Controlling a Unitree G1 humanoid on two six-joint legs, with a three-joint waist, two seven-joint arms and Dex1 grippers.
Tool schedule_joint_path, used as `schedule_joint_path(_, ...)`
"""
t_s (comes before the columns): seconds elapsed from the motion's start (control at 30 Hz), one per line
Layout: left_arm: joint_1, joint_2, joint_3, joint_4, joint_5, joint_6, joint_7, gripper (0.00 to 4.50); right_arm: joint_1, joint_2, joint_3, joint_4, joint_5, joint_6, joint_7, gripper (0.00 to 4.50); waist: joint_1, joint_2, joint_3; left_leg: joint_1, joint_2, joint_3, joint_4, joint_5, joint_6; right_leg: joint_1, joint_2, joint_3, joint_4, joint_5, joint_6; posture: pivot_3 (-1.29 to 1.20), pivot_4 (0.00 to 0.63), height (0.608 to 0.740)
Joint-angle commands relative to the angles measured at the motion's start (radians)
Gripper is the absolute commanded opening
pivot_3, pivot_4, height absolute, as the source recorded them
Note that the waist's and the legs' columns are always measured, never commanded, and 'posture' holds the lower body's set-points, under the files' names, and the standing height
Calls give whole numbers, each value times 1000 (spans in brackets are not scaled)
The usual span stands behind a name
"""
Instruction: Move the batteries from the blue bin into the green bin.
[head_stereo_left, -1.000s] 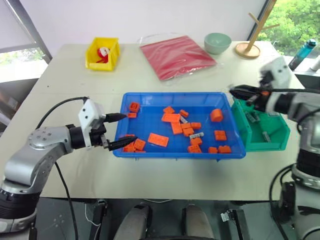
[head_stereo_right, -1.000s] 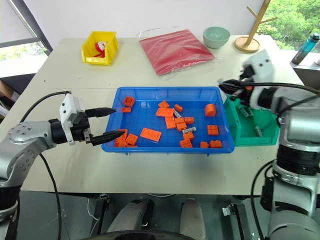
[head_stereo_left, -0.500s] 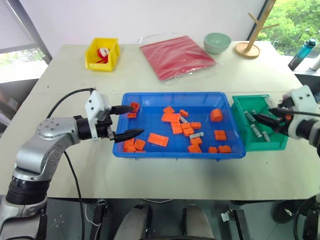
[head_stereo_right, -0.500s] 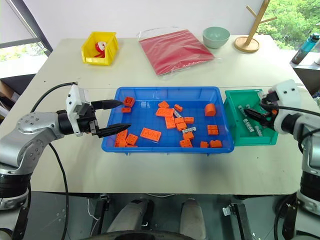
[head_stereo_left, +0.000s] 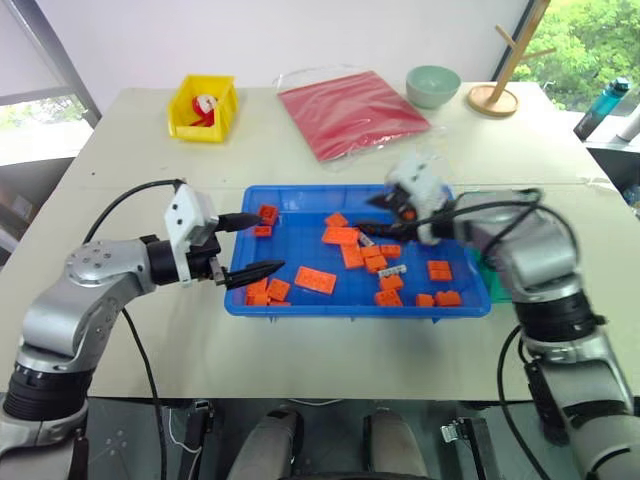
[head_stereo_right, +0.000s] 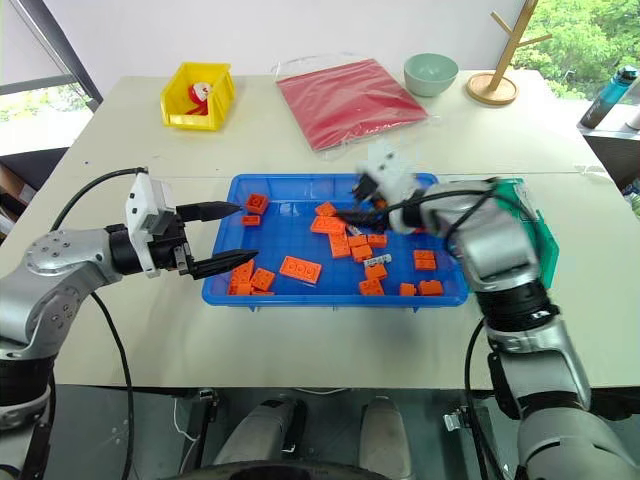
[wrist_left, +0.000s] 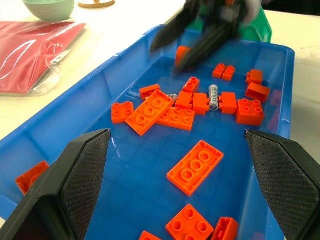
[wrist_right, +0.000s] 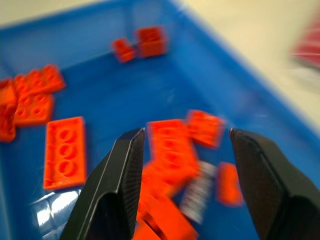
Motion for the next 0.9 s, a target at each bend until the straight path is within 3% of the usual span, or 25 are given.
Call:
schedule_joint_path(0.03, -3, 10, 34, -41, -17, 1, 11, 4500, -17, 4, 56, 42, -51, -106, 23, 4096, -2, 0, 0, 0, 0, 0, 0, 0, 0, 0, 0, 0, 0, 0, 0, 0, 150, 717)
schedule_joint_path(0.07, -1, 10, 36, -43, -17, 3, 14, 4500, -16, 5, 66, 54, -60, -125, 26, 4472, -4, 0, 0, 0, 0, 0, 0, 0, 0, 0, 0, 0, 0, 0, 0, 0, 150, 717)
schedule_joint_path(0.57, 18, 16, 46, -86, -32, 26, 51, 4500, -58, 99, 27, 287, -66, -206, 17, 4472, -5, 0, 0, 0, 1, 0, 0, 0, 0, -1, 1, 0, 0, 0, 0, 0, 150, 717)
schedule_joint_path(0.67, 17, 18, 47, -85, -32, 25, 51, 4500, -73, 110, 16, 336, -68, -228, 9, 3756, -6, 0, 0, 0, 1, 0, 0, 0, 0, -1, 1, 0, 0, 0, 0, 0, 150, 717)
schedule_joint_path(0.83, 13, 20, 47, -78, -30, 21, 48, 4500, -82, 120, 8, 324, -63, -222, 13, 1244, -7, 0, 0, 0, 1, 0, 0, 0, 0, -1, 1, 0, 0, 0, 0, 0, 150, 717)
schedule_joint_path(0.9, 10, 19, 46, -73, -30, 19, 48, 4500, -80, 131, 14, 300, -62, -214, 11, 1230, -7, 0, 0, 0, 1, 0, 0, 0, 0, -1, 1, 0, 0, 0, 0, 0, 150, 717)
